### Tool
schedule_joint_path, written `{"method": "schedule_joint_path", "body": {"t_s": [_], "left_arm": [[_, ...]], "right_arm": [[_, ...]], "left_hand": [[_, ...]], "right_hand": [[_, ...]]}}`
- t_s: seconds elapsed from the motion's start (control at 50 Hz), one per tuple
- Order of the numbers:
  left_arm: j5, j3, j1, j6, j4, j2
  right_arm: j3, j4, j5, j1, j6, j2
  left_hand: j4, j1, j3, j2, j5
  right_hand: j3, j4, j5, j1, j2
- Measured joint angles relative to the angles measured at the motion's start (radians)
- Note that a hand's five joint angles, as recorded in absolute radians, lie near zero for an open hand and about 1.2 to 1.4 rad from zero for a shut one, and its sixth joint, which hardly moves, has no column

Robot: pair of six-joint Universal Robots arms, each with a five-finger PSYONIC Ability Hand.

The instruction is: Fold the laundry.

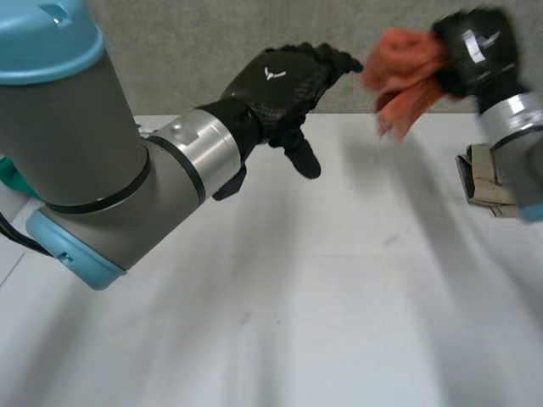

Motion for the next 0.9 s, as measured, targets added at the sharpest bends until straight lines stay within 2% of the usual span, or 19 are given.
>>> {"method": "schedule_joint_path", "body": {"t_s": [0.16,0.26,0.36,0.44,0.62,0.9], "left_arm": [[0.019,0.01,-0.021,-0.012,0.022,0.022],[0.043,-0.002,-0.041,-0.013,0.028,0.029],[0.058,-0.02,-0.057,-0.012,0.029,0.03],[0.078,-0.035,-0.067,-0.012,0.03,0.029],[0.109,-0.058,-0.073,-0.014,0.033,0.028],[0.109,-0.059,-0.073,-0.016,0.037,0.029]], "right_arm": [[-0.194,-0.031,-0.094,-0.233,0.152,0.096],[-0.284,-0.049,-0.212,-0.374,0.207,0.238],[-0.31,-0.11,-0.31,-0.458,0.223,0.375],[-0.283,-0.178,-0.356,-0.515,0.22,0.449],[-0.196,-0.296,-0.389,-0.59,0.208,0.482],[-0.193,-0.217,-0.363,-0.615,0.283,0.344]], "left_hand": [[0.0,-0.001,0.0,0.0,0.0],[0.0,-0.001,0.0,0.0,0.0],[0.0,-0.001,0.0,0.0,-0.003],[0.0,-0.001,0.0,0.0,-0.003],[0.0,-0.001,0.0,0.0,-0.003],[0.0,-0.001,0.0,0.0,-0.003]], "right_hand": [[0.0,0.005,0.0,0.0,0.0],[0.0,0.006,0.0,0.0,0.0],[0.0,0.008,0.0,0.0,0.0],[0.0,0.008,0.0,0.0,0.0],[0.0,0.008,0.021,0.0,0.0],[0.0,0.008,0.021,0.0,0.0]]}}
